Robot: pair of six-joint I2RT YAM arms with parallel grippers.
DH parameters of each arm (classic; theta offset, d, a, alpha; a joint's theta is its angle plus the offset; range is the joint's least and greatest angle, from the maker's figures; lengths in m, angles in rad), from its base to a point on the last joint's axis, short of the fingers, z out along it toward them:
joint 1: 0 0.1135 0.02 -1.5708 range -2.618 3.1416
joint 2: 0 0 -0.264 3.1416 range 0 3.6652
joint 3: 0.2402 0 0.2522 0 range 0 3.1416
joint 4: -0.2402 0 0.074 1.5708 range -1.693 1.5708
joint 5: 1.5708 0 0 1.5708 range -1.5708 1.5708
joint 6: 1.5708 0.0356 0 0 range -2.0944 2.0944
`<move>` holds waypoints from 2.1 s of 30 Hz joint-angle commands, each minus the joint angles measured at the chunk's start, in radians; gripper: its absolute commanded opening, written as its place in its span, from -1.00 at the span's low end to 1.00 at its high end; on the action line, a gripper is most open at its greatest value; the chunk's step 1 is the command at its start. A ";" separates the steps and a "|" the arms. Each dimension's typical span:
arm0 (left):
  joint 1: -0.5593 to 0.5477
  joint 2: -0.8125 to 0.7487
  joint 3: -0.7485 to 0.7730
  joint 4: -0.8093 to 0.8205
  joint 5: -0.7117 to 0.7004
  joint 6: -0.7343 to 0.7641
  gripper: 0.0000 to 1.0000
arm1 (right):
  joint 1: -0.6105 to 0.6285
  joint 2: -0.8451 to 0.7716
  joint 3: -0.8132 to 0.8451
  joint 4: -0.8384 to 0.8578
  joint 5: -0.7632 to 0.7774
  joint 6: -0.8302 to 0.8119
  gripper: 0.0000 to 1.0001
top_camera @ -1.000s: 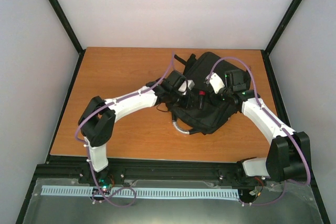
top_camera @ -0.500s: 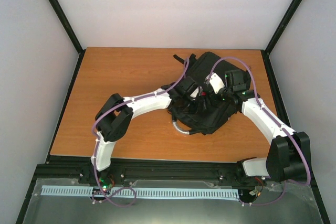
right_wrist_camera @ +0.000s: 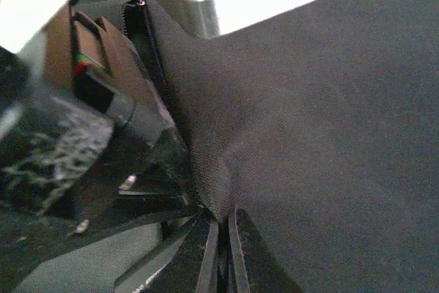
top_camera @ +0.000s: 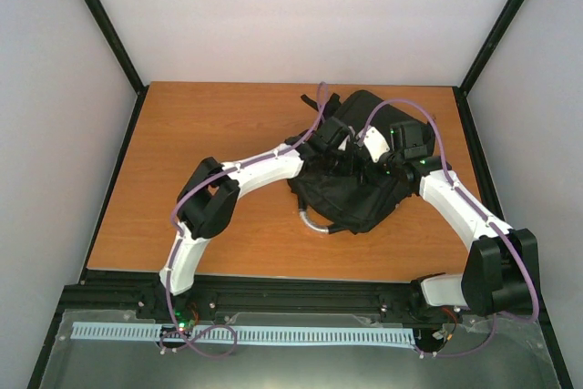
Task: Pack the student bag
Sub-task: Place the stationery in the student bag.
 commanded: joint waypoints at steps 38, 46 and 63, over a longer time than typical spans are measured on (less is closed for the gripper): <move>-0.035 -0.116 -0.227 0.245 0.200 -0.089 -0.98 | 0.003 0.004 0.007 0.013 -0.045 -0.004 -0.95; -0.021 -0.031 -0.103 0.212 0.124 -0.106 -0.98 | 0.003 0.001 0.007 0.011 -0.047 -0.006 -0.95; -0.008 -0.146 -0.184 0.198 0.140 -0.049 -0.89 | 0.003 0.011 0.007 0.010 -0.049 -0.012 -0.94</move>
